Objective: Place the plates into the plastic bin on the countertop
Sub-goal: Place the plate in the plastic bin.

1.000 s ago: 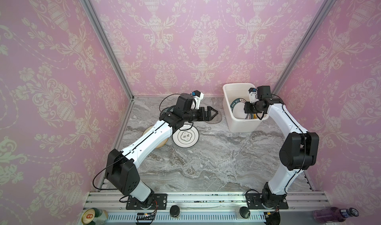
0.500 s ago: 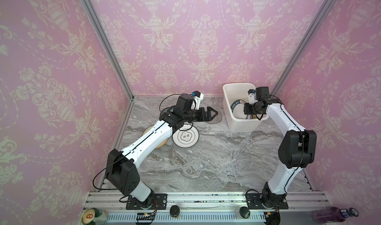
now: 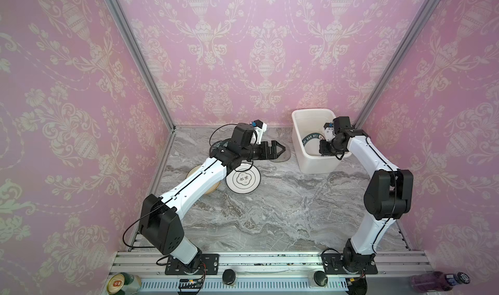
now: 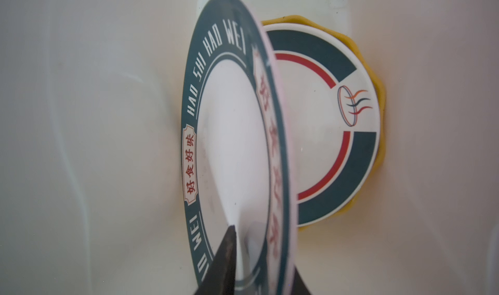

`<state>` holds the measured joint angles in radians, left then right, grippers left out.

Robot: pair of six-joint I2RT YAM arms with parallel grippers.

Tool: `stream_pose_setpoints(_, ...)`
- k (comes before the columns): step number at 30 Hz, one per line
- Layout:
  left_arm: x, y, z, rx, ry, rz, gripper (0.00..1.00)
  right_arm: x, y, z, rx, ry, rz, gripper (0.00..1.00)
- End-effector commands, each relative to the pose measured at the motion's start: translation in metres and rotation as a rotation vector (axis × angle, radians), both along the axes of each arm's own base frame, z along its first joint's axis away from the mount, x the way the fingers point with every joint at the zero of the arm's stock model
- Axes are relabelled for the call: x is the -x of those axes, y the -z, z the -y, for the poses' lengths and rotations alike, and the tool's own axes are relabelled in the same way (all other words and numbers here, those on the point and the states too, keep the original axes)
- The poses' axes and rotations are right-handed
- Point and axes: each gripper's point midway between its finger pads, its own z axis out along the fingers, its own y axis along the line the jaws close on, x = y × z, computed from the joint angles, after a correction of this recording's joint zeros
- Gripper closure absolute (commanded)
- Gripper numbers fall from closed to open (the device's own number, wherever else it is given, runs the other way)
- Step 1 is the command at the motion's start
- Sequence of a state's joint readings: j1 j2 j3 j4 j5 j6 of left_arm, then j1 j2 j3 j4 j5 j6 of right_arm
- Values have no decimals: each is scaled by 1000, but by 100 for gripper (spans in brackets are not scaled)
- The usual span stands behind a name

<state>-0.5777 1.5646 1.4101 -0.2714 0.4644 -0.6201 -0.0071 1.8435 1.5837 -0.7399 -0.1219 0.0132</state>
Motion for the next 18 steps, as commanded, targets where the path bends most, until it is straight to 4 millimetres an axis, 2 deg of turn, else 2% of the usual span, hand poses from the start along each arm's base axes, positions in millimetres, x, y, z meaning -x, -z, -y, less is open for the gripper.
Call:
stream_pose_setpoints(1, 0, 11, -3, -7, -4, -43, 1, 16, 20, 9, 37, 10, -88, 77)
stream_pose_setpoints(18, -2, 18, -1, -10, -9, -68, 1, 20, 34, 42, 100, 104, -139, 73)
